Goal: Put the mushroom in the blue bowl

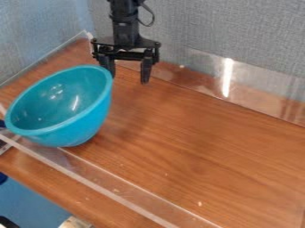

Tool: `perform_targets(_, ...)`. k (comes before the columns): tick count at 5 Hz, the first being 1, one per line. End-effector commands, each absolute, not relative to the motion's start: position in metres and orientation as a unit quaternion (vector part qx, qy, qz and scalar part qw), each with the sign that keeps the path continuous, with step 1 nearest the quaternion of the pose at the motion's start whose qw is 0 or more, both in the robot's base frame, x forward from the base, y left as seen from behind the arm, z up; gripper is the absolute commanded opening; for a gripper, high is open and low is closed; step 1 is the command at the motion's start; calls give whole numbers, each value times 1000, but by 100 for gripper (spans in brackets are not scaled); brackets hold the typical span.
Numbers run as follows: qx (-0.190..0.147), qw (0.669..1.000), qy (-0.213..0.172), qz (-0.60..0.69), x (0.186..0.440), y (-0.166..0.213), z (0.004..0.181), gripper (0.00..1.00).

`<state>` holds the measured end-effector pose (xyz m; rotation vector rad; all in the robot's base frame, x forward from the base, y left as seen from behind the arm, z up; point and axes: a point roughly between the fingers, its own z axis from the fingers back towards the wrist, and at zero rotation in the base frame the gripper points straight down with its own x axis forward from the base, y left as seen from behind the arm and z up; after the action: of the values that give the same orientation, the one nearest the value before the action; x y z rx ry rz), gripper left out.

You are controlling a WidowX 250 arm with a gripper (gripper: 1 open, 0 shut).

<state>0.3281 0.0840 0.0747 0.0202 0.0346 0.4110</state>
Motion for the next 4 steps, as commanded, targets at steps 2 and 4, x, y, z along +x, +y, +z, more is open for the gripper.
perform_targets(2, 21, 968, 13, 251, 309, 114, 85, 100)
perform_targets(4, 28, 965, 21, 262, 300, 122, 82, 100)
